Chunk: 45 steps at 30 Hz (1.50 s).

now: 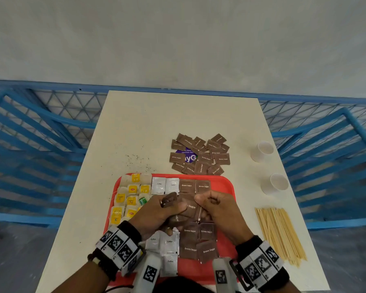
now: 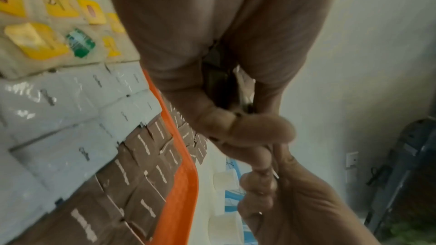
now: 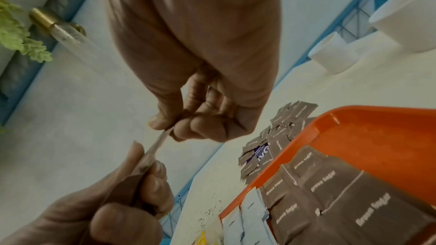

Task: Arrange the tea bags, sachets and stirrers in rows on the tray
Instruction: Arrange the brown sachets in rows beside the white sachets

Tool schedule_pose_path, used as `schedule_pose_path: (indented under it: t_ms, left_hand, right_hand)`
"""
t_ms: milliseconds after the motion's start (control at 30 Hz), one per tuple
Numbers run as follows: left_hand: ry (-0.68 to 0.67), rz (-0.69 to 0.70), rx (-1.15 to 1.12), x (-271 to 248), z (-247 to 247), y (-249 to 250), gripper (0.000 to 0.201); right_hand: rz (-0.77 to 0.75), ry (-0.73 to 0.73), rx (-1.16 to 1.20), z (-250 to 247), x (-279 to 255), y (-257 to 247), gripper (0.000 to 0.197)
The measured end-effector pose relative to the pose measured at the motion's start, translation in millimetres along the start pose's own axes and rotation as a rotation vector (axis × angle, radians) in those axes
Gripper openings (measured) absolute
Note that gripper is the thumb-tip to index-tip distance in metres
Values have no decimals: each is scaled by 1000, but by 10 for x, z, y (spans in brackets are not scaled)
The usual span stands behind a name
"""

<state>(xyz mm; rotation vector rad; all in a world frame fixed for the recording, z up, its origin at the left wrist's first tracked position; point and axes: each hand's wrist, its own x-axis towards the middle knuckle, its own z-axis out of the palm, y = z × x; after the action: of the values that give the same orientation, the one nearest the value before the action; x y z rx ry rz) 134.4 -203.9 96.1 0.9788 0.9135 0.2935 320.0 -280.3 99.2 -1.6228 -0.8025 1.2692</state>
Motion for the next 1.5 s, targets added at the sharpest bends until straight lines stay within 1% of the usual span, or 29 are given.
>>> schedule_pose_path:
  t_ms: [67,133,200,300,367,467,567,667,733,767,900,1067,1233,1300,1333,1367,1433,1467,1500]
  left_hand:
    - [23,14,11,4,-10,-30,28]
    - [67,30,7,-2,-12,-66,29]
    - [87,31,28,-14,-15,-97,29]
    - [72,24,83,-29,-39,-138,22]
    - [49,24,125,-47,-44,-163,18]
    - [8,19,181,-101,-13,-230,6]
    - [30,-2,234,-141,-47,-358,12]
    - [114,-64,253,-195,-181,-498,22]
    - [153,-101,228,-240,-276,-575,20]
    - [159,-113,213,-261,-314,-609,19]
    - [166,-146,178,-315,-389,-697,20]
    - [168,-163,151,-320,-360,-687,20]
    - [159,-156,156,-313,-345,-659,31]
    - [163,-155,154,-311,-337,-652,31]
    - [162,-160,158,-310,-333,-647,31]
    - [156,-165,166,-307,-329,-645,32]
    - [127,-174,193,-298,-327,-640,32]
    - [112,-179,211,-296,-330,-638,31]
    - [100,-184,229,-297,-332,-636,31]
  right_hand:
    - [28,-69,46,-29,-11,28,11]
    - [46,-163,21,-46,-34,51,17]
    - [45,-191,-32,-53,-51,63,24]
    - [24,-202,-80,-105,-34,74,27]
    - [-30,-219,-212,-137,-16,79,22]
    - [-80,-231,-397,-131,17,134,10]
    - [-70,-252,-547,-153,49,256,8]
    - [-86,-383,-781,-139,6,431,11]
    - [-62,-465,-808,-74,-61,598,21]
    - [-54,-483,-805,-39,-88,679,23]
    - [-9,-490,-838,74,-126,904,16]
    - [40,-450,-894,122,-114,1036,16]
    - [48,-433,-988,150,-79,1120,7]
    - [83,-413,-1010,171,-89,1131,20]
    - [104,-399,-1017,175,-100,1150,27]
    - [110,-380,-1017,174,-113,1163,26]
    - [82,-306,-1016,123,-121,1148,13]
    - [59,-249,-1002,67,-120,1120,13]
    - [50,-197,-1002,-15,-120,1079,16]
